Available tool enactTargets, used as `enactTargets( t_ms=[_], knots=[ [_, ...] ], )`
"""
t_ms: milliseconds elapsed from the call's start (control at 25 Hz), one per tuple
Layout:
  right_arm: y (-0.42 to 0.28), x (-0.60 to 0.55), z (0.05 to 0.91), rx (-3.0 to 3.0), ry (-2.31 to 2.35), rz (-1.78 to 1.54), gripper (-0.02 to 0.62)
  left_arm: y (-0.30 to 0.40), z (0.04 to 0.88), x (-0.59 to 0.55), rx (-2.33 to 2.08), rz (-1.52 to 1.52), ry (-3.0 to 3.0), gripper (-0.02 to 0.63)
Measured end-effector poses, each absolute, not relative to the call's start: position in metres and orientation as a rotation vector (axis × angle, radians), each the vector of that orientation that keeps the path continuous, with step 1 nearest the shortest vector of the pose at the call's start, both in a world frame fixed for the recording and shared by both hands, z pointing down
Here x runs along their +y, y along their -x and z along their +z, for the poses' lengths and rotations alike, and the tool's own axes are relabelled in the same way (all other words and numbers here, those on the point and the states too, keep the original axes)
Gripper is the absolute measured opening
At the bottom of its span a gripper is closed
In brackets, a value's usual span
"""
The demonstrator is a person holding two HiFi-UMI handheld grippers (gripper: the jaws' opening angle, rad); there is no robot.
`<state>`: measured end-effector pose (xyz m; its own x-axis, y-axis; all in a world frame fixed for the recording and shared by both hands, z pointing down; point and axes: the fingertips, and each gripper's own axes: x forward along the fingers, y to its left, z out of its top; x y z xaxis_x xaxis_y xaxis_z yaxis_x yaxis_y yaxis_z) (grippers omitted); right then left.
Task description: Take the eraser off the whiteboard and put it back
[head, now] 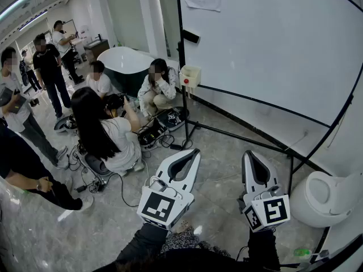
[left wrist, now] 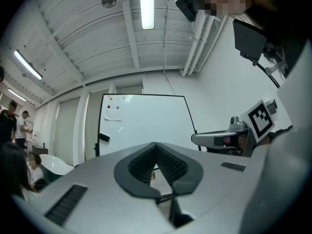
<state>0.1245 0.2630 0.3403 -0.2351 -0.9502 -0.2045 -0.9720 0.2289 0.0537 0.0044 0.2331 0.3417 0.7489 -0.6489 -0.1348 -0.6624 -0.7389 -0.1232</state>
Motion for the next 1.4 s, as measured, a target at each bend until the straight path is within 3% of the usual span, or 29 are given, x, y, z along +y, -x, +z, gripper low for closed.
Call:
enactTargets(
  t_ms=[960, 1400],
  knots=[
    [-0.063, 0.041, 0.338, 2.37, 1.915, 0.301, 0.008, 0.04, 0.349, 0.009, 0.934, 0.12, 2.848, 0.006],
    [-0.072, -0.021, 0.341, 2.351, 1.952, 0.296, 0.008, 0.036, 0.348, -0.054, 0.938, 0.158, 2.858, 0.006]
  ],
)
